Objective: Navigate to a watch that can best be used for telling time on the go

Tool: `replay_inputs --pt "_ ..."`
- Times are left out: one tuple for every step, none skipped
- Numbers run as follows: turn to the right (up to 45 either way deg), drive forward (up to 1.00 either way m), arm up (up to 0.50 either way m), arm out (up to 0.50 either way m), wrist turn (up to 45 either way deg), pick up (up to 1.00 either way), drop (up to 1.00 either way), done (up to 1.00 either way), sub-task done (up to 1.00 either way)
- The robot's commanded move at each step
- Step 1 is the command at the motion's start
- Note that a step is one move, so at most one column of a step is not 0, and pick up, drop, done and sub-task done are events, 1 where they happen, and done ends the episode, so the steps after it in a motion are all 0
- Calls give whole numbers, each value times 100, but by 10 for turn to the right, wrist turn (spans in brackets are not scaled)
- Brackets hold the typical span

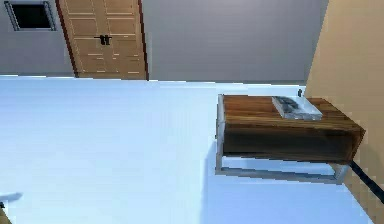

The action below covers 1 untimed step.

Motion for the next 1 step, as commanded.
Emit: replay_inputs --pt "60 0 0 0 0 0 0 0 0"
